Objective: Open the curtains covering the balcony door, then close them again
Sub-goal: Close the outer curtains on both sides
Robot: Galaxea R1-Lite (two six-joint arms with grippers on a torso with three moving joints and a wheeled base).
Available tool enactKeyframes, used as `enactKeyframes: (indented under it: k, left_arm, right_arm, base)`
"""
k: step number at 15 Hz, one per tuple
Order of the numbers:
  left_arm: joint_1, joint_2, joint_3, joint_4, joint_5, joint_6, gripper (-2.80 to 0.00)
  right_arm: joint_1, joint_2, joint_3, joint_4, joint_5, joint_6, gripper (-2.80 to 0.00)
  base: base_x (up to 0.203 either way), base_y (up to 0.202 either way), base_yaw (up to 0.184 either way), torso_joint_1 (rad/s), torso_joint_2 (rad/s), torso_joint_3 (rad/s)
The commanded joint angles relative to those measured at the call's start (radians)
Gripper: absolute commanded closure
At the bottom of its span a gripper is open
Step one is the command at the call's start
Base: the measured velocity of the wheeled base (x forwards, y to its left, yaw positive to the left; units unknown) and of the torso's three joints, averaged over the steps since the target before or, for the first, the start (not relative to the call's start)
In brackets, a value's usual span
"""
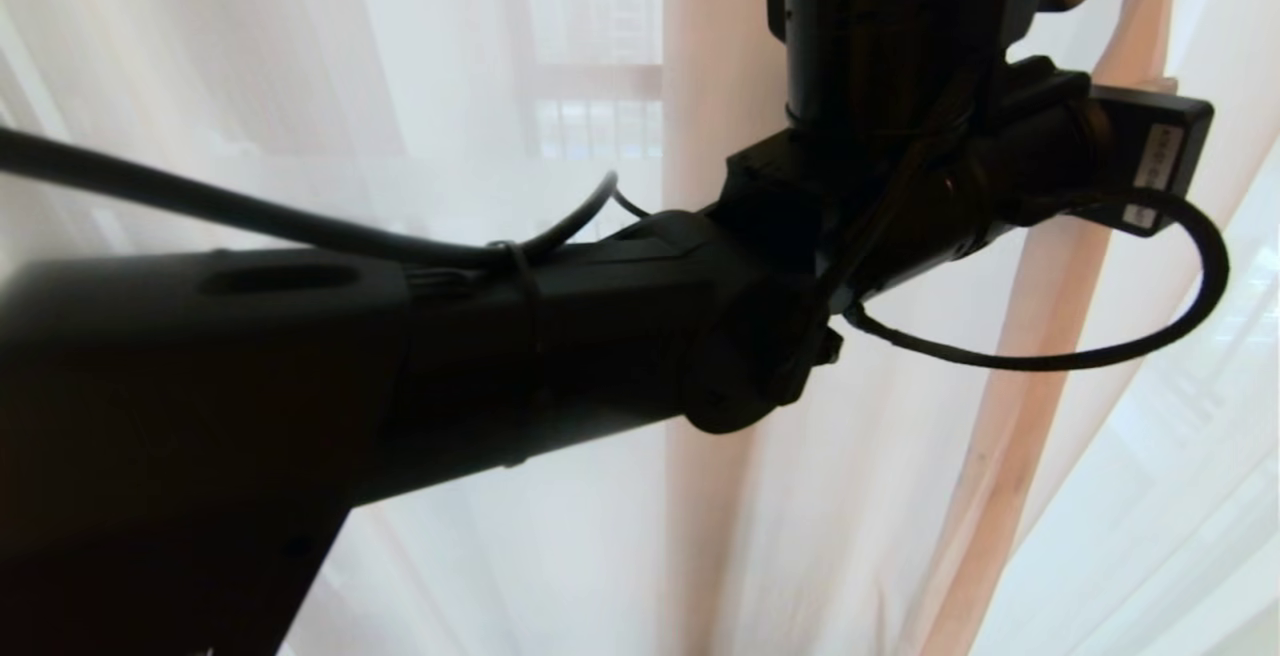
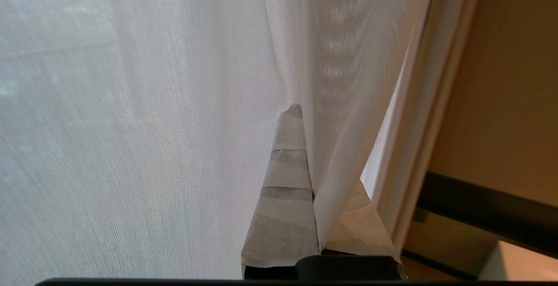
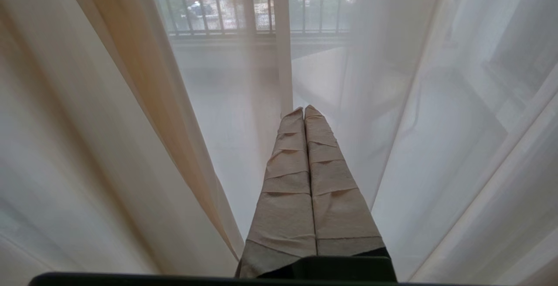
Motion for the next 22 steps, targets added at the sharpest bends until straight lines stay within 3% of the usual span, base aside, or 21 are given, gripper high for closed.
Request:
enactKeyframes:
  k: [1, 3, 9, 15, 18, 19, 22]
  left_arm:
    - [0.015, -0.019, -0.001, -0.023, 0.087, 0.029, 0.00]
    - [0.055, -0.039, -0.001, -0.063, 0.185, 0.050, 0.00]
    - [0.232, -0.120, 0.005, -0.069, 0.289, 0.100, 0.00]
    - [0.378, -0.229, 0.127, -0.070, 0.416, 0.138, 0.00]
    - [0.414, -0.245, 0.154, -0.070, 0.422, 0.138, 0.00]
    - [0.416, -0.243, 0.154, -0.070, 0.422, 0.138, -2.80]
    - [0.417, -0.243, 0.155, -0.070, 0.424, 0.137, -2.80]
  right_arm:
    - [0.000, 0.001, 0.000, -0.001, 0.000, 0.001, 0.00]
    - [0.000, 0.000, 0.000, -0.001, 0.000, 0.001, 0.00]
    - [0.000, 0.000, 0.000, -0.001, 0.000, 0.001, 0.00]
    - [0.000, 0.002, 0.000, -0.001, 0.000, 0.001, 0.00]
    - [0.000, 0.000, 0.000, -0.001, 0.000, 0.001, 0.00]
    - [0.000, 0.001, 0.000, -0.001, 0.000, 0.001, 0.00]
    - [0.000, 0.000, 0.000, -0.001, 0.000, 0.001, 0.00]
  base:
    - [0.000, 0.000, 0.000, 0.000, 0.00, 0.000]
    - [0.000, 0.000, 0.000, 0.000, 0.00, 0.000]
    - [0.000, 0.000, 0.000, 0.000, 0.00, 0.000]
    - [0.000, 0.000, 0.000, 0.000, 0.00, 0.000]
    - [0.000, 0.000, 0.000, 0.000, 0.00, 0.000]
    - [0.000, 0.000, 0.000, 0.000, 0.00, 0.000]
    - [0.000, 0.000, 0.000, 0.000, 0.00, 0.000]
